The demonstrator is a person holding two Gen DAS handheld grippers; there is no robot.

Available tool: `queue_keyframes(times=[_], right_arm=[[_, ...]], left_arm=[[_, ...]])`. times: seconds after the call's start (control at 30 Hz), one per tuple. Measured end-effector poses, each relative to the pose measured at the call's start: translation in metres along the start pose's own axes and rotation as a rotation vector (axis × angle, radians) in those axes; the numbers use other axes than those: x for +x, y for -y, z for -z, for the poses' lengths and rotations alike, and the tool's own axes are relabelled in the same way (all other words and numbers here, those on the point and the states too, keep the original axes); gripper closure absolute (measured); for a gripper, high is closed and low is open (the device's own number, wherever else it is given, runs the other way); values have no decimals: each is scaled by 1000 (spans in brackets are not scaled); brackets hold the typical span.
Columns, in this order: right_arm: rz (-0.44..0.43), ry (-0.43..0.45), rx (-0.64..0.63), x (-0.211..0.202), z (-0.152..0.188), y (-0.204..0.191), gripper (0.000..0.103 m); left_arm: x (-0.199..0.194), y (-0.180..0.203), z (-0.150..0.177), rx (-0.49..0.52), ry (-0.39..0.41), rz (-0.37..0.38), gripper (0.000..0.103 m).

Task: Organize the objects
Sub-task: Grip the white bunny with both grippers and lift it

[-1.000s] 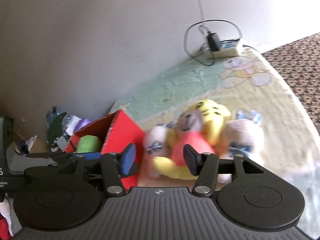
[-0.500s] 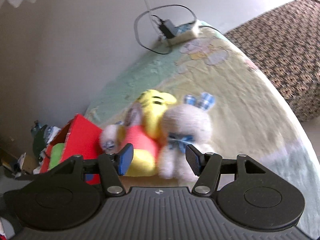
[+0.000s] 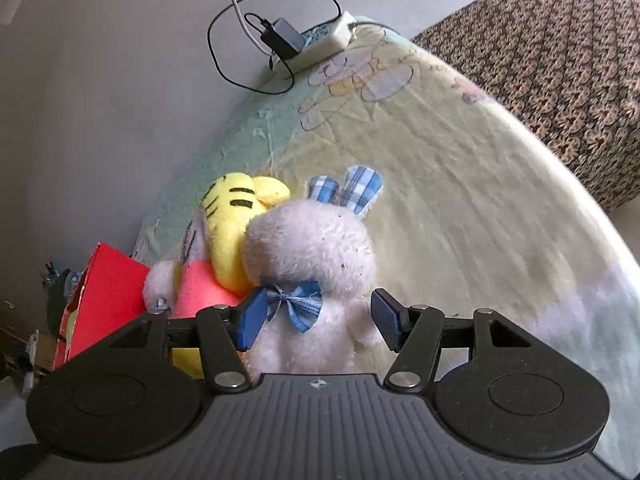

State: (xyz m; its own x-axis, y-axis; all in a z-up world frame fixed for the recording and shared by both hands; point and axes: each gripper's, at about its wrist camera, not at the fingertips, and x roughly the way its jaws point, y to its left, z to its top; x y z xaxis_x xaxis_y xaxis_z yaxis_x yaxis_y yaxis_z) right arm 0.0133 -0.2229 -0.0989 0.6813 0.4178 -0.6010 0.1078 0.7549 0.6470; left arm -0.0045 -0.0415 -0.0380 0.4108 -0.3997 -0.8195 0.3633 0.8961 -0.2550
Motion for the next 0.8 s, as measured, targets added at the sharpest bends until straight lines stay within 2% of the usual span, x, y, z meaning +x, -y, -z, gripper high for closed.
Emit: queue_keyframes(times=[0.1, 0.17, 0.3, 0.4, 0.53, 0.8], right_arm=[[-45, -8, 31, 8, -2, 6, 41], [-69, -28, 60, 15, -2, 10, 42], [-102, -42, 82, 19, -4, 13, 55], [-112, -43, 91, 11, -3, 16, 57], [-111, -61, 70, -4, 1, 18, 57], [-123, -112, 82, -25, 17, 26, 57]], left_arm=[[10, -6, -2, -29, -13, 63, 29], [14, -7, -2, -30, -9, 77, 29], [24, -12, -5, -52, -22, 95, 29], [25, -16, -5, -59, -29, 100, 28], [19, -13, -2, -48, -25, 130, 13], [23, 6, -3, -4, -26, 128, 8]])
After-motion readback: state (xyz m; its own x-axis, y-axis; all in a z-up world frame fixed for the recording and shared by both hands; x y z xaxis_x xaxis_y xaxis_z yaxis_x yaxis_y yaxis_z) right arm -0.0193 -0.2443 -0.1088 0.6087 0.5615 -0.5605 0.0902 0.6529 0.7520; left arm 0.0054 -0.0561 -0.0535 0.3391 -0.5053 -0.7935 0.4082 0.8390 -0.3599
